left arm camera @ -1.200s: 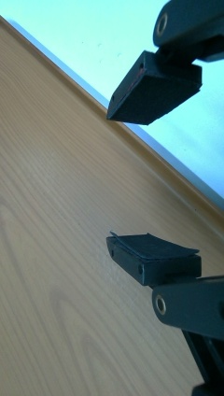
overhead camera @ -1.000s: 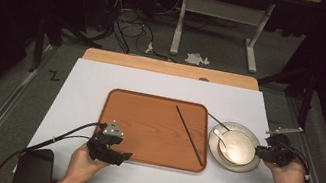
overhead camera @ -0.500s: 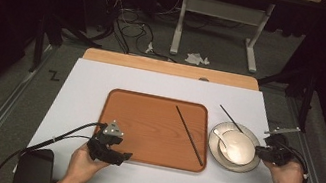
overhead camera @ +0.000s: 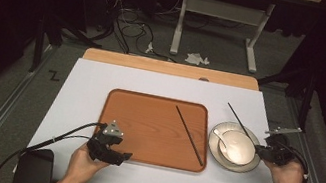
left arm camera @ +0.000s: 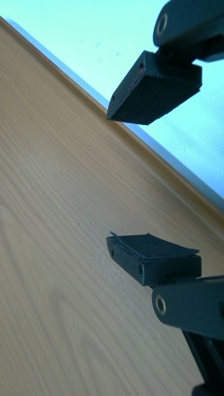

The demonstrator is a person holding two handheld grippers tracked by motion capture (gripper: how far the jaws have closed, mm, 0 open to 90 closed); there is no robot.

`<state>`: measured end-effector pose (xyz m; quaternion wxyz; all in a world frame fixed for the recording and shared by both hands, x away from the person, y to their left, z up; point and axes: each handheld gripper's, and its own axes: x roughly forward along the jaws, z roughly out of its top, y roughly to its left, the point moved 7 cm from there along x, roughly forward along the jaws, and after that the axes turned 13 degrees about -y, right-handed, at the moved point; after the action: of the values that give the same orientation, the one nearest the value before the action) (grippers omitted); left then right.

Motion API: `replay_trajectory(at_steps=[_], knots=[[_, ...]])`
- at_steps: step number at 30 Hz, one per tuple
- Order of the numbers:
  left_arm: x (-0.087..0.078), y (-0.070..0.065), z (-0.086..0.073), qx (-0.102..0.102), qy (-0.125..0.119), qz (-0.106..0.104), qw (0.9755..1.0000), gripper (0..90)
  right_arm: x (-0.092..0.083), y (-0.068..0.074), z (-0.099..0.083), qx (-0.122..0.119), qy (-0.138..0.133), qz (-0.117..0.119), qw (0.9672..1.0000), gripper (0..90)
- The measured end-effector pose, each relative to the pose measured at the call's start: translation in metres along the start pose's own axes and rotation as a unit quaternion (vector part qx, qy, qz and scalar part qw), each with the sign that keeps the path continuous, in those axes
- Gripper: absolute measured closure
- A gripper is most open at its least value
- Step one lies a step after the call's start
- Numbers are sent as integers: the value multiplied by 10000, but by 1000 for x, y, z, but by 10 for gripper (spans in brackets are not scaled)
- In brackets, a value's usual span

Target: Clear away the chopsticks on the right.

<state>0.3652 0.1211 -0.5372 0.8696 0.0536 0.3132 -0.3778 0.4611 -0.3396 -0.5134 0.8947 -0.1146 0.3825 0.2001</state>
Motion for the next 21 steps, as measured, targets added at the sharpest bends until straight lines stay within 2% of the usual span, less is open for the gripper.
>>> replay_trajectory(at_steps=[14, 21], knots=[[1, 0, 0, -22, 12, -23, 10000, 334, -11, 4, 12, 0, -476, 59, 9988, 863], [1, 0, 0, -21, 11, -16, 10000, 333, -22, 10, 24, -84, -732, 14, 9973, 863]])
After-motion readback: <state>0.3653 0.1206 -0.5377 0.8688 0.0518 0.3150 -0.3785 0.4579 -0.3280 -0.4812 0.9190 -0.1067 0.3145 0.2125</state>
